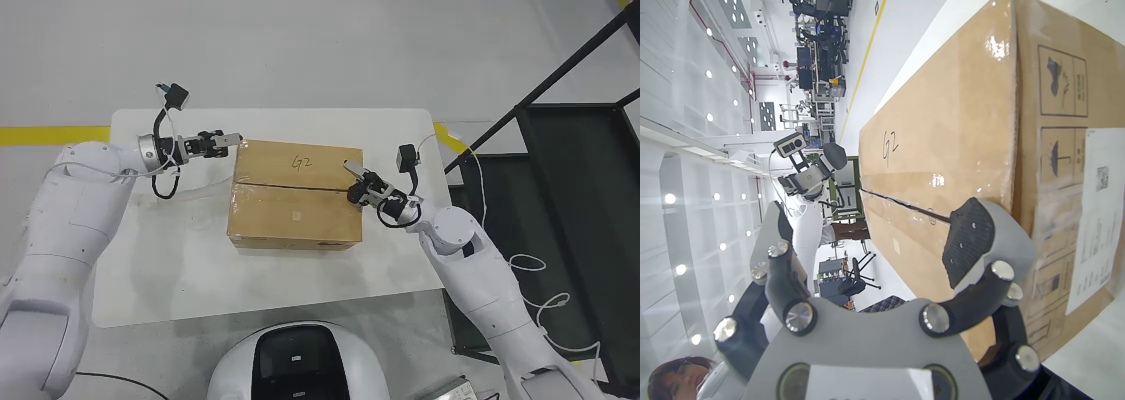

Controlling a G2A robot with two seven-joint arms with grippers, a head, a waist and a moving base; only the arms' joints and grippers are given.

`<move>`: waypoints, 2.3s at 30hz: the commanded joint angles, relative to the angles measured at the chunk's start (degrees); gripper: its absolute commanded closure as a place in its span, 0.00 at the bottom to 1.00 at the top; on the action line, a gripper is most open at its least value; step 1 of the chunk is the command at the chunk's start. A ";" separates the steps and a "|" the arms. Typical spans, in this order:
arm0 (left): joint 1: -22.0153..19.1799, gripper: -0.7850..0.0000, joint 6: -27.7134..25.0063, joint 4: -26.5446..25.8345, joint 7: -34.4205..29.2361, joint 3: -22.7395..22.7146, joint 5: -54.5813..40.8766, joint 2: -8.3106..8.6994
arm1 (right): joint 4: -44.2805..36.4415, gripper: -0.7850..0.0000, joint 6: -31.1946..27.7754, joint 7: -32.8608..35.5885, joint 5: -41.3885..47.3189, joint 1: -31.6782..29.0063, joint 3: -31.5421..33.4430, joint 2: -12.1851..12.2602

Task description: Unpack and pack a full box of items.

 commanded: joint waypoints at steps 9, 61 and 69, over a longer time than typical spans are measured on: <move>6.26 0.00 3.53 -7.63 9.58 -4.26 2.19 1.78 | 0.00 0.00 0.00 0.00 0.00 0.00 0.00 0.00; 41.42 0.00 27.93 -25.42 35.04 -20.43 -10.75 5.58 | 0.00 0.00 0.00 0.00 0.00 0.00 0.00 0.00; 36.08 0.05 25.23 -18.03 35.33 -17.80 -12.29 3.88 | 0.00 0.00 0.00 0.00 0.00 0.00 0.00 0.00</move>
